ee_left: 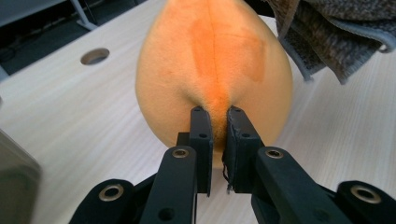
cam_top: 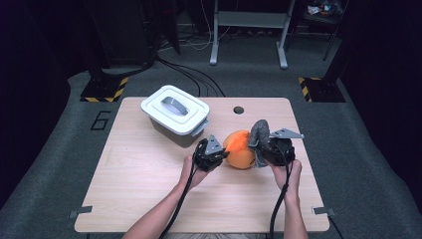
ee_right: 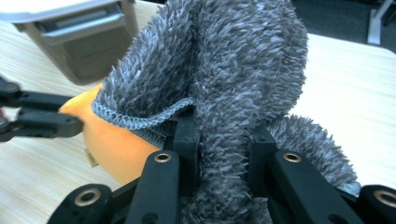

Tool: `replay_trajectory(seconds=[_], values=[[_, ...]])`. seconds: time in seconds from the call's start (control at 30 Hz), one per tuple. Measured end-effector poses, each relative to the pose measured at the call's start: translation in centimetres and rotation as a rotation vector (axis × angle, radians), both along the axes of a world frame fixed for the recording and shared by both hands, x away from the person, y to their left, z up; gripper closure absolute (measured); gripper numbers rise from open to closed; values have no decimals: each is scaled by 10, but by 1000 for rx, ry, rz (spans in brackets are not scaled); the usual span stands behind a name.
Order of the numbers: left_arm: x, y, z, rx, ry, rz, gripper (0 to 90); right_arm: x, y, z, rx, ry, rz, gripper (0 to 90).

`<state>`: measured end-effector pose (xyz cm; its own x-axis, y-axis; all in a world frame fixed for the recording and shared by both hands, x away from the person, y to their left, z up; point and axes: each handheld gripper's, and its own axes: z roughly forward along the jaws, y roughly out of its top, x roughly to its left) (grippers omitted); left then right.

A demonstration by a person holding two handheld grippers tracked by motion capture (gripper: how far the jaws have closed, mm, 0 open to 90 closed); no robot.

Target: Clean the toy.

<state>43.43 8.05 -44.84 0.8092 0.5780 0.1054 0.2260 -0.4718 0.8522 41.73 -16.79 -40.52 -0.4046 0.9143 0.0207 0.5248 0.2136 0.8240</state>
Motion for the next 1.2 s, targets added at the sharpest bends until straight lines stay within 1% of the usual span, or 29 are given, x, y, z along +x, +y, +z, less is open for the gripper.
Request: replay_trajectory(seconds=[0.03,0.1,0.17,0.2,0.3,0.33,0.37,0.4,0.47,0.5,0.6,0.67,0.7,0.8,0.97,1.07,1.2], values=[[0,0,3,14,-6,-8,828,-1,1,2,1,-3,5,712],[1,-2,9,28,-19,-17,828,-3,5,6,1,-14,16,712],[2,-3,11,33,-20,-22,828,-6,9,9,-1,-16,30,711],[2,-6,14,52,-30,-33,827,-6,11,11,-5,-20,42,710],[3,-8,17,58,-37,-38,827,-8,16,13,-8,-19,58,709],[3,-8,18,62,-33,-46,825,-9,21,14,-17,-23,71,707],[4,-8,19,62,-35,-48,825,-9,21,14,-17,-23,71,707],[4,-9,20,59,-33,-47,824,-10,25,15,-18,-24,83,704],[6,-9,22,74,-35,-55,822,-11,28,16,-10,-23,93,701],[6,-9,22,74,-35,-55,822,-11,28,16,-10,-23,93,701],[8,-9,20,42,-20,-54,821,-12,36,17,-13,-27,127,701],[8,-10,19,35,-21,-55,821,-11,39,17,-15,-23,136,701],[8,-12,19,27,-23,-65,821,-8,46,13,-42,-11,146,701],[7,-14,18,29,-19,-65,821,-4,51,7,-82,-11,137,704],[7,-16,16,22,-16,-81,823,-4,51,4,-96,-10,105,707],[6,-17,15,21,-23,-89,824,-3,49,4,-119,-16,106,709],[6,-17,15,23,-23,-98,824,-3,47,4,-122,-15,95,710]])
